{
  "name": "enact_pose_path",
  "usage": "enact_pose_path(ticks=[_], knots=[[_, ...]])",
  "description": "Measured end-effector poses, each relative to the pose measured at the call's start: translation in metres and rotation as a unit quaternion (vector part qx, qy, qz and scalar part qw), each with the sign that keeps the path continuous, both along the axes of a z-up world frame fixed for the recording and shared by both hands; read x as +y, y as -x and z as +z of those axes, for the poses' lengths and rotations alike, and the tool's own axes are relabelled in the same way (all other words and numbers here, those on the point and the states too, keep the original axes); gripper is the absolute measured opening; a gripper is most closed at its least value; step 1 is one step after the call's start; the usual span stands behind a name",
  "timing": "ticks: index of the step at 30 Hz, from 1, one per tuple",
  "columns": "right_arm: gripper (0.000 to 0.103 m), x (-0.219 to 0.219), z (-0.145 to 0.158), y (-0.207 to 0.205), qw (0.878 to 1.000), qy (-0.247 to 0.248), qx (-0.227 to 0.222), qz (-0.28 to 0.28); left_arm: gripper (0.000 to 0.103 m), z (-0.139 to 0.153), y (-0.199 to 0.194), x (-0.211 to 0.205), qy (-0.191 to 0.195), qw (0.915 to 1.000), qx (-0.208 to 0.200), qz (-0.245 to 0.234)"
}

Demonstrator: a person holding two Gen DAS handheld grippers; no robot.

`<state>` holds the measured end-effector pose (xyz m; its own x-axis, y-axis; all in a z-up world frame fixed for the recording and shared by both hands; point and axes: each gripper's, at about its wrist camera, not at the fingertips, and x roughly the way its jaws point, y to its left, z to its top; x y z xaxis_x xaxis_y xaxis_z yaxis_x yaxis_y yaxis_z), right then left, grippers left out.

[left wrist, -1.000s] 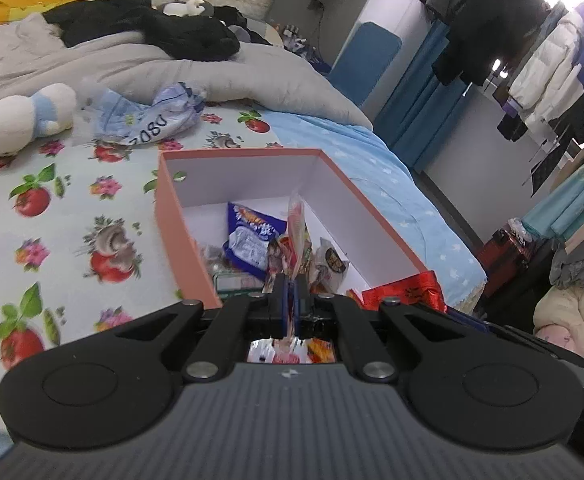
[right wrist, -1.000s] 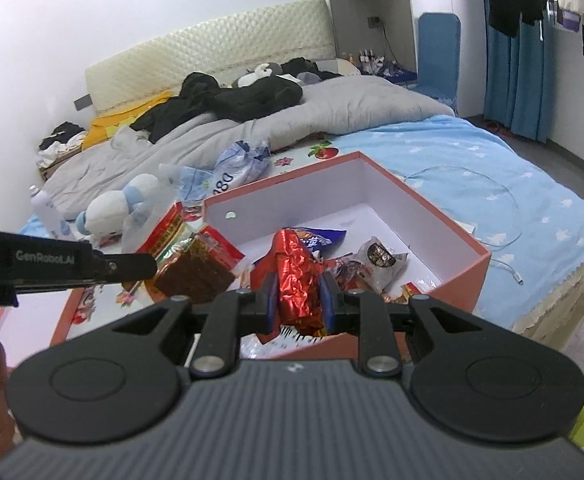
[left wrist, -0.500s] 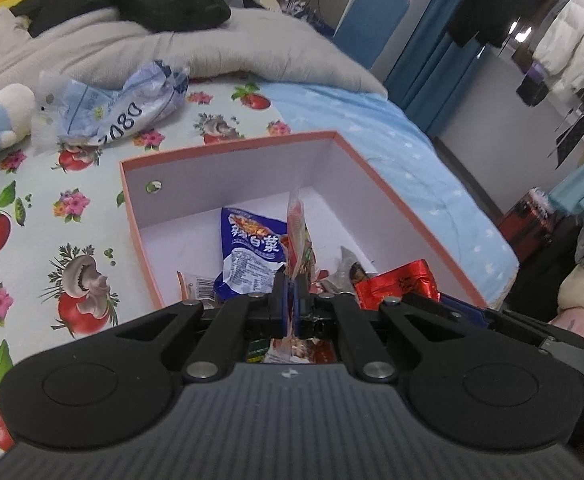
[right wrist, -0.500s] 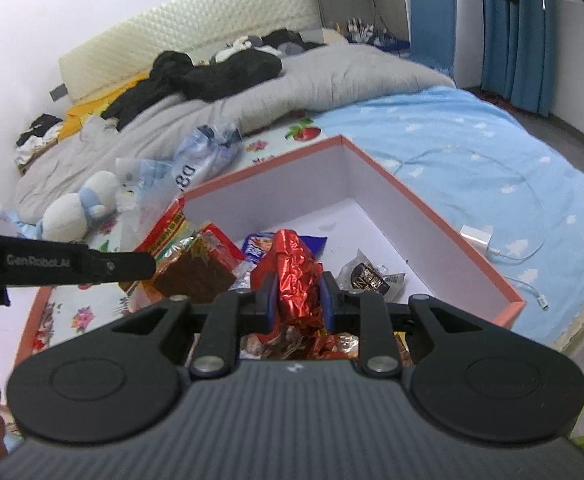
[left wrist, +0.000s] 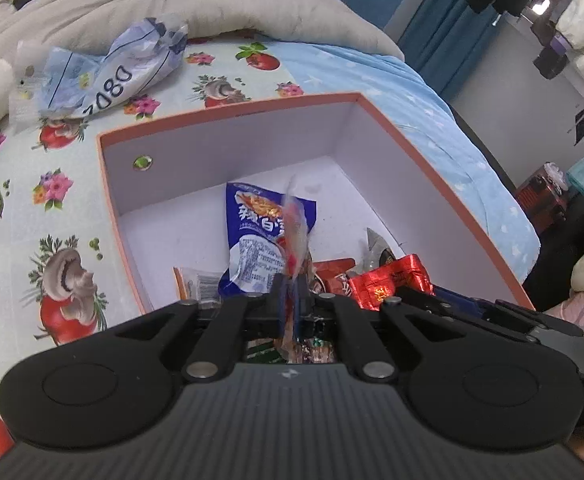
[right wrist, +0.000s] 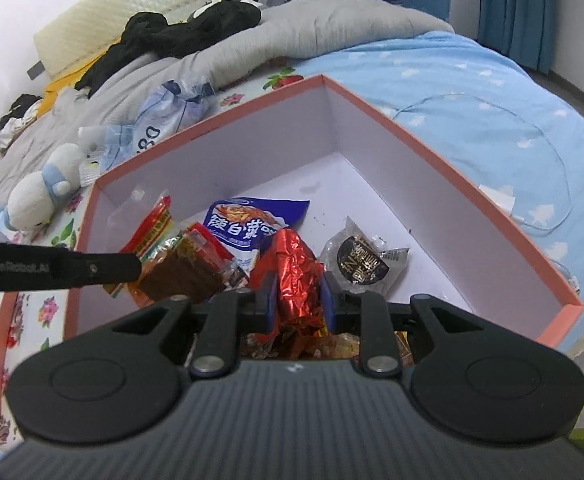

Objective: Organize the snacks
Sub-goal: 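Open both grippers to drop the candies into the pink box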

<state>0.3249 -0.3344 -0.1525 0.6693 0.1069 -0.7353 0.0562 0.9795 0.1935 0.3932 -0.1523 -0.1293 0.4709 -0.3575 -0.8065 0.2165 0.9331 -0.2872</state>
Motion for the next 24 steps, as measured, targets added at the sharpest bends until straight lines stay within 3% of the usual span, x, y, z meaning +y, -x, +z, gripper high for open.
enact_pose_path(ticks=[2,4,6,8,16,24], knots=[[0.036,-0.001,0.001,0.0,1.0,0.001,-0.003,-0.001,0.006,0.001,-0.002,0.002,-0.003,1.0,0.005,0.006],[0.042,-0.003,0.004,0.0,1.0,-0.003,-0.004,-0.002,0.019,0.004,-0.001,0.005,0.007,0.9999,0.009,0.011],[0.059,-0.004,0.006,0.003,1.0,-0.005,-0.009,-0.006,0.052,0.011,0.002,0.008,0.001,0.9998,0.002,0.019],[0.069,-0.003,0.01,0.006,1.0,-0.001,-0.016,-0.015,0.054,0.02,0.008,0.012,0.001,0.9998,-0.012,0.017],[0.069,0.003,0.042,0.041,0.999,-0.009,-0.05,-0.014,0.055,0.069,0.051,0.022,0.004,0.9982,-0.058,0.018],[0.069,0.012,0.087,0.097,0.995,-0.011,-0.099,-0.009,0.055,0.123,0.119,0.041,0.011,0.9935,-0.111,0.022]])
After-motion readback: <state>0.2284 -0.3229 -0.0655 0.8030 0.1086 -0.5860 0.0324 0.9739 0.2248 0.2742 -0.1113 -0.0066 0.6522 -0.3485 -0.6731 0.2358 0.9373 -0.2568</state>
